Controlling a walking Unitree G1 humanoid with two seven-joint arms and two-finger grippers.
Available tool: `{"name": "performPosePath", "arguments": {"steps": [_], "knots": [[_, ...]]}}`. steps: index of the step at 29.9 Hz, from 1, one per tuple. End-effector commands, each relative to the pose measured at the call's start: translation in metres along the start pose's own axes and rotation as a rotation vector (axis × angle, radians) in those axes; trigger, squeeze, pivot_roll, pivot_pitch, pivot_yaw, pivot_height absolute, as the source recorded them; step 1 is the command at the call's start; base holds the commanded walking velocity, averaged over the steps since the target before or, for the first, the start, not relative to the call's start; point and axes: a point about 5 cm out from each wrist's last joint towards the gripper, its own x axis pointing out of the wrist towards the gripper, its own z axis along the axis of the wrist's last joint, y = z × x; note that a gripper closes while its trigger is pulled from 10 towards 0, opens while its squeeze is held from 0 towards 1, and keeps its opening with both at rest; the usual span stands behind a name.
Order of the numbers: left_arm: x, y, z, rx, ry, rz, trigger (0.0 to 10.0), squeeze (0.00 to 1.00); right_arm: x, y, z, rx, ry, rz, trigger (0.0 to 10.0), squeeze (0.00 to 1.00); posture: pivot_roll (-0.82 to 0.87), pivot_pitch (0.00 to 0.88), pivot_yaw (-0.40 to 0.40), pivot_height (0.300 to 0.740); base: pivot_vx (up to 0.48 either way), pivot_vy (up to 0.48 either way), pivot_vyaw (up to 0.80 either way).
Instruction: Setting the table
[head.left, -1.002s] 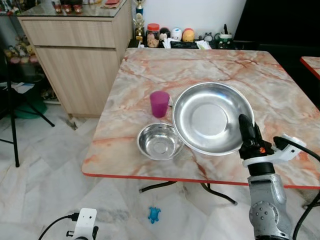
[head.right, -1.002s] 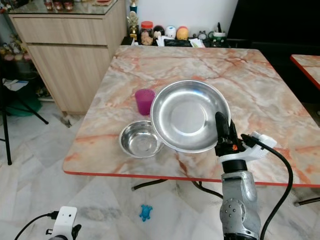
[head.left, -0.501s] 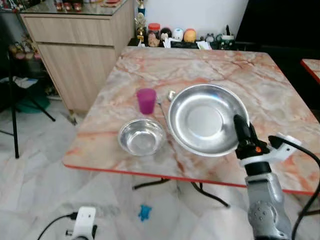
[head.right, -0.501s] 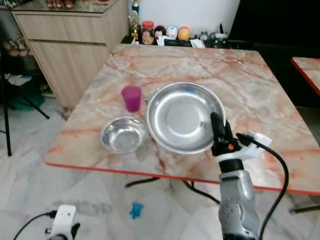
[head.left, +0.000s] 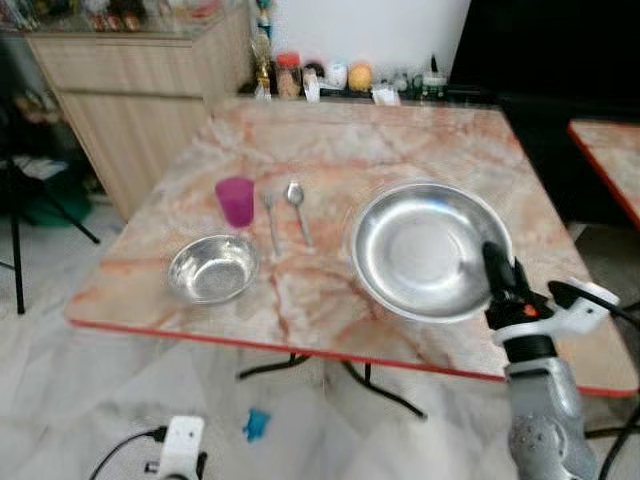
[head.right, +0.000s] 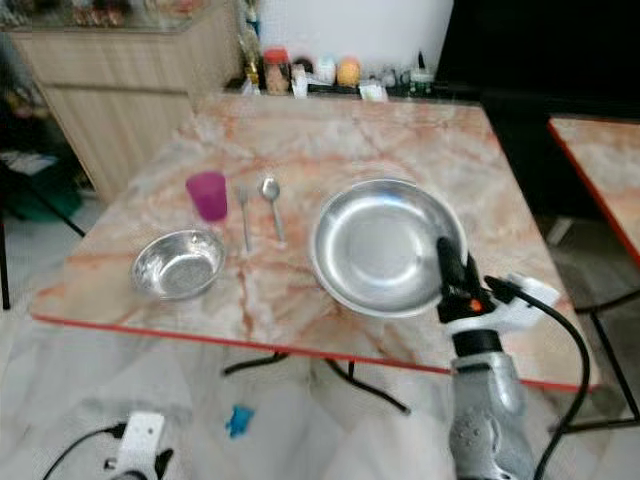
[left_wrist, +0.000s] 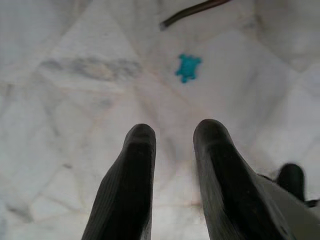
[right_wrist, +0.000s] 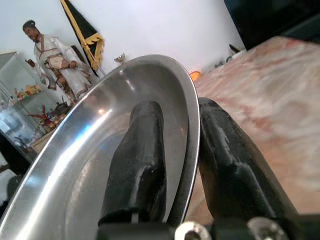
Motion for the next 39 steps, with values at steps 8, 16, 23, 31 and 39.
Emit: {"name": "performPosePath", "arguments": {"steps": [8, 16, 23, 31, 39], "knots": [[-0.0011, 0.0075, -0.0039, 0.007, 0.013, 0.015, 10.0, 0.0, 0.0075, 0.0101, 0.0058, -0.011, -0.028, 0.032, 10.0, 0.0, 0.01, 0.0, -0.029, 0.74, 0.0, -0.335, 0.0], [-0.0008, 0.0063, -0.0034, 0.003, 0.013, 0.012, 10.0, 0.0, 0.008, 0.0081, 0.0067, -0.011, -0.032, 0.022, 10.0, 0.0, 0.01, 0.0, -0.03, 0.74, 0.0, -0.332, 0.0], [-0.0007, 0.0075, -0.0031, 0.005, 0.014, 0.014, 10.0, 0.0, 0.0092, 0.0078, 0.006, -0.014, -0.031, 0.016, 10.0, 0.0, 0.01, 0.0, -0.027, 0.74, 0.0, -0.333, 0.0], [-0.0009, 0.0081, -0.0038, 0.004, 0.018, 0.015, 10.0, 0.0, 0.0084, 0.0102, 0.0026, -0.017, -0.02, 0.015, 10.0, 0.0, 0.01, 0.0, -0.027, 0.74, 0.0, -0.334, 0.0], [-0.0007, 0.0073, -0.0035, 0.004, 0.018, 0.011, 10.0, 0.0, 0.0078, 0.0083, 0.0038, -0.027, -0.019, 0.01, 10.0, 0.0, 0.01, 0.0, -0.028, 0.74, 0.0, -0.335, 0.0]]}}
